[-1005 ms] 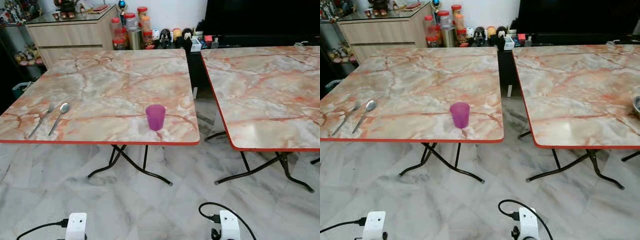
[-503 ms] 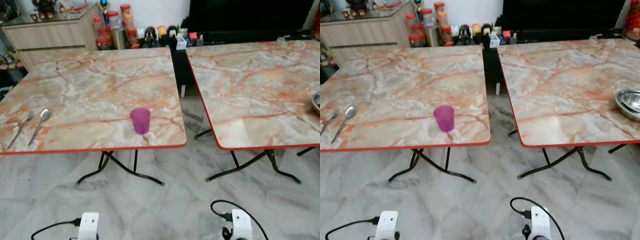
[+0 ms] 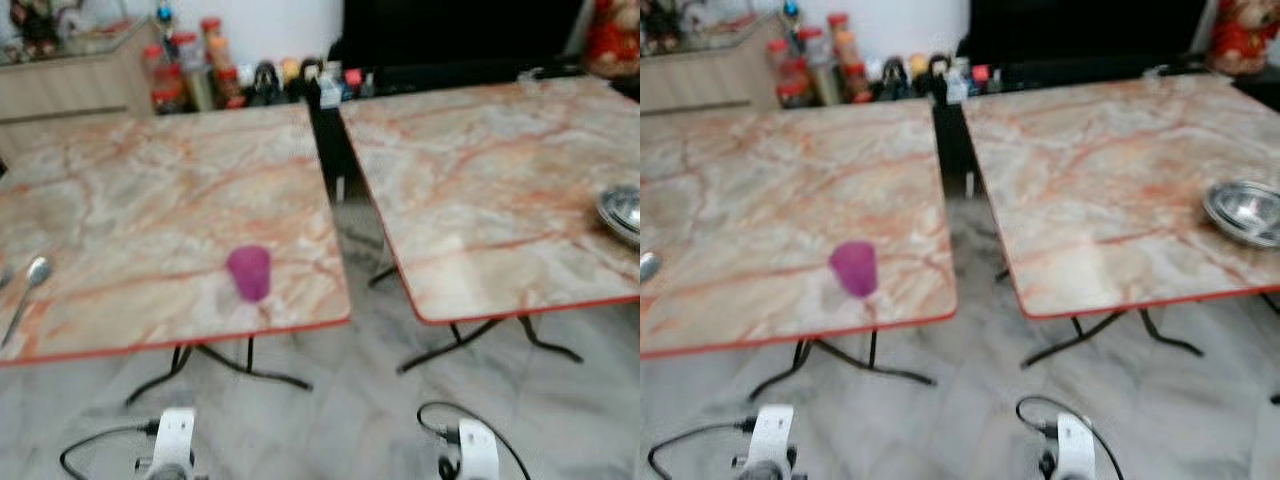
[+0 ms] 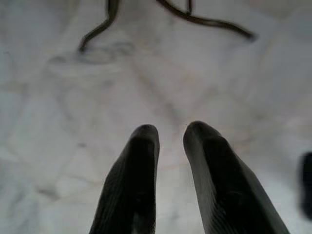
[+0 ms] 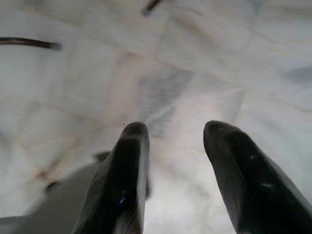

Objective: Setting the table

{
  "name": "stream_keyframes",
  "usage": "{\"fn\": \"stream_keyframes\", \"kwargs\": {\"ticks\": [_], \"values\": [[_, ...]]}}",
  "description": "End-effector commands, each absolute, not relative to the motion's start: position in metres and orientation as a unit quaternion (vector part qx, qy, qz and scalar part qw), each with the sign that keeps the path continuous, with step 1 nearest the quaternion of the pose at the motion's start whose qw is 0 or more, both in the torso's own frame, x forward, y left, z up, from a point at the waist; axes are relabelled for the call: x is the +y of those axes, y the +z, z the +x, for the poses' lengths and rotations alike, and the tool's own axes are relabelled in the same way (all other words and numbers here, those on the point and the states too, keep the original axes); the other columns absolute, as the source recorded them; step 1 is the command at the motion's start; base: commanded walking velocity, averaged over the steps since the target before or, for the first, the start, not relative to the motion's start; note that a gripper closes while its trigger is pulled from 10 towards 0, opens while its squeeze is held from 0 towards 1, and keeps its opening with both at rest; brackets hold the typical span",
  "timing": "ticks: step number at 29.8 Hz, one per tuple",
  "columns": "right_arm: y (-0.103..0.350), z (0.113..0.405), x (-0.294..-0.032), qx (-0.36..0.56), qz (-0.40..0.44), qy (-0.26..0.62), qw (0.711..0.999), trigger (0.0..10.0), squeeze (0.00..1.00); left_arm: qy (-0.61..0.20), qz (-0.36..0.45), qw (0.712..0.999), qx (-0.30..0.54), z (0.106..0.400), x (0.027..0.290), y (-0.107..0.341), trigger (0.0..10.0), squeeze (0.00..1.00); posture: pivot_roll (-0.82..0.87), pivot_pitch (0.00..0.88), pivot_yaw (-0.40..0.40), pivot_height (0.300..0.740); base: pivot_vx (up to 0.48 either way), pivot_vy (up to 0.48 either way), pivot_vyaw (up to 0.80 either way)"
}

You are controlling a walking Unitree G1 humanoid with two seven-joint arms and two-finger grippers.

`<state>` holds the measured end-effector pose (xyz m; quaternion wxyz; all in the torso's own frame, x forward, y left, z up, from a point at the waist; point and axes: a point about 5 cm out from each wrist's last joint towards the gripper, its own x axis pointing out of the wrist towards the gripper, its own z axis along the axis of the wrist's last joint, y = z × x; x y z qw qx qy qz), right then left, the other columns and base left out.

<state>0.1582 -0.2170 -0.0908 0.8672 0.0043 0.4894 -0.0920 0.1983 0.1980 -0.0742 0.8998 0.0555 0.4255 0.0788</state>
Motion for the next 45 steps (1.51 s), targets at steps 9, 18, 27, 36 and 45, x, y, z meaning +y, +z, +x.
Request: {"fn": "stream_keyframes", "kwargs": {"ticks": [9, 18, 27, 36, 45], "values": [[-0.083, 0.186, -0.192, 0.471, -0.012, -0.034, 0.881, 10.0, 0.0, 0.133, 0.052, 0.885, 0.442, 0.178, 0.227, -0.079, 10.0, 0.0, -0.02, 0.0, 0.014, 0.74, 0.18, 0.0, 0.0], [-0.084, 0.186, -0.185, 0.473, -0.014, -0.022, 0.88, 10.0, 0.0, 0.33, -0.025, 0.837, 0.436, 0.15, 0.27, -0.077, 10.0, 0.0, 0.02, 0.0, -0.001, 0.74, 0.0, 0.0, 0.0], [-0.087, 0.178, -0.19, 0.487, -0.01, -0.038, 0.873, 10.0, 0.0, 0.609, 0.039, 0.758, 0.229, 0.156, 0.368, -0.005, 10.0, 0.0, 0.05, 0.0, -0.019, 0.74, 0.0, 0.0, 0.0], [-0.082, 0.19, -0.187, 0.468, 0.002, -0.039, 0.883, 10.0, 0.0, 0.629, 0.211, 0.744, -0.083, 0.23, 0.398, 0.137, 10.0, 0.0, 0.05, 0.0, -0.021, 0.74, 0.0, 0.0, 0.0], [-0.083, 0.188, -0.183, 0.472, -0.002, -0.033, 0.881, 10.0, 0.0, 0.211, 0.059, 0.957, -0.188, 0.349, 0.282, 0.207, 10.0, 0.0, 0.04, 0.0, -0.009, 0.74, 0.0, 0.0, 0.0]]}}
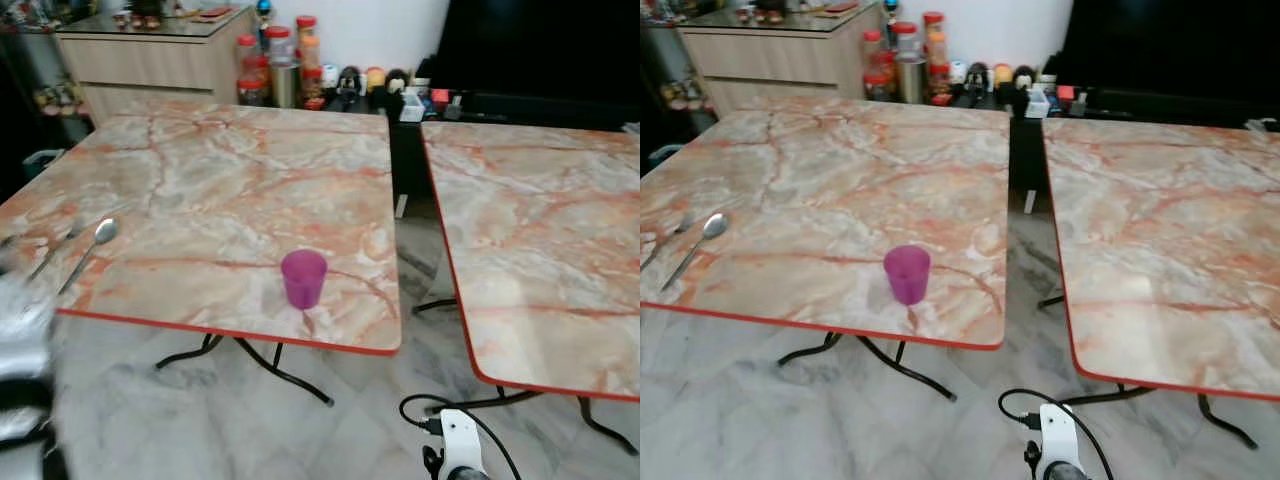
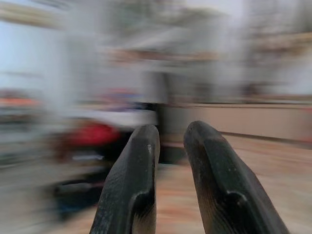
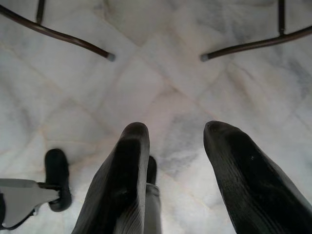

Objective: Setting the table

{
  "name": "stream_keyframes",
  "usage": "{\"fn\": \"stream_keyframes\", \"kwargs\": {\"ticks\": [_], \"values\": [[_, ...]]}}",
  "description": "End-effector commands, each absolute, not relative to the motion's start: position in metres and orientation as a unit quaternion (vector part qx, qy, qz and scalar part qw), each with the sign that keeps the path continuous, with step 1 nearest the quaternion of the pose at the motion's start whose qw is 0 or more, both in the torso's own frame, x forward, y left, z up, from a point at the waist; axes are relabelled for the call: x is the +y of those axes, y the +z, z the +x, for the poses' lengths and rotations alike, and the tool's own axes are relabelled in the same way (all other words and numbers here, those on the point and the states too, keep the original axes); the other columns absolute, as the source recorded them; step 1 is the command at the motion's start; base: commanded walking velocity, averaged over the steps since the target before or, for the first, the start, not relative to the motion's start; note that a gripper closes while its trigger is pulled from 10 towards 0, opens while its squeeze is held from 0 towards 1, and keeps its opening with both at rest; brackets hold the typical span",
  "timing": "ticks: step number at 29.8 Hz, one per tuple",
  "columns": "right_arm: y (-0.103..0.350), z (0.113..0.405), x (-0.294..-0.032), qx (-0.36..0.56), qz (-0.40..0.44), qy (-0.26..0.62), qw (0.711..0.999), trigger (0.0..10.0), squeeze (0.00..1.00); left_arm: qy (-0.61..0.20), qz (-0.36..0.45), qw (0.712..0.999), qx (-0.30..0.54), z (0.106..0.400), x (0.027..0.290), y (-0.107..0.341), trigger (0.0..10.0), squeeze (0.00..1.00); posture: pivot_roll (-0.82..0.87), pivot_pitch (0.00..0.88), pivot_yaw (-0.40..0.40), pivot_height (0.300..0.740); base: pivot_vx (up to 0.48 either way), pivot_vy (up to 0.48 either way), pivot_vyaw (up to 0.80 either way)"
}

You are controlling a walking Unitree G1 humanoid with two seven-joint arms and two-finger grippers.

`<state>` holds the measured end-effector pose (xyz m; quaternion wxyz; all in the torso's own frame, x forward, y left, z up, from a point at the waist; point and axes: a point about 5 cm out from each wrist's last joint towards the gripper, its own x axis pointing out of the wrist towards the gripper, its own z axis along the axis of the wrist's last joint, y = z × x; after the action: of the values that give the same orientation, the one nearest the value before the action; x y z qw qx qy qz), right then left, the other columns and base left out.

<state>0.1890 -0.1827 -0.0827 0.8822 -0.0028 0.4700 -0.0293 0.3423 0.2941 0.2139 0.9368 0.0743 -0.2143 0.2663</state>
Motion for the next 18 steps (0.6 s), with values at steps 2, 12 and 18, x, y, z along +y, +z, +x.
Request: {"fn": "stream_keyframes", "kwargs": {"ticks": [2, 12, 18], "values": [[-0.084, 0.187, -0.183, 0.472, 0.0, -0.034, 0.881, 10.0, 0.0, 0.168, 0.023, 0.972, -0.163, 0.357, 0.265, 0.202, 10.0, 0.0, 0.03, 0.0, -0.002, 0.74, 0.0, 0.0, 0.0], [-0.088, 0.178, -0.183, 0.481, 0.004, -0.041, 0.876, 10.0, 0.0, -0.065, -0.072, 0.99, -0.104, 0.375, 0.181, 0.187, 10.0, 0.06, 0.0, 0.0, 0.032, 0.74, 0.0, 0.0, 0.0], [-0.088, 0.177, -0.182, 0.481, 0.008, -0.043, 0.876, 10.0, 0.0, -0.15, -0.044, 0.986, -0.057, 0.374, 0.15, 0.18, 10.0, 1.0, 0.0, 0.0, 0.032, 0.74, 0.0, 0.0, 0.0]]}}
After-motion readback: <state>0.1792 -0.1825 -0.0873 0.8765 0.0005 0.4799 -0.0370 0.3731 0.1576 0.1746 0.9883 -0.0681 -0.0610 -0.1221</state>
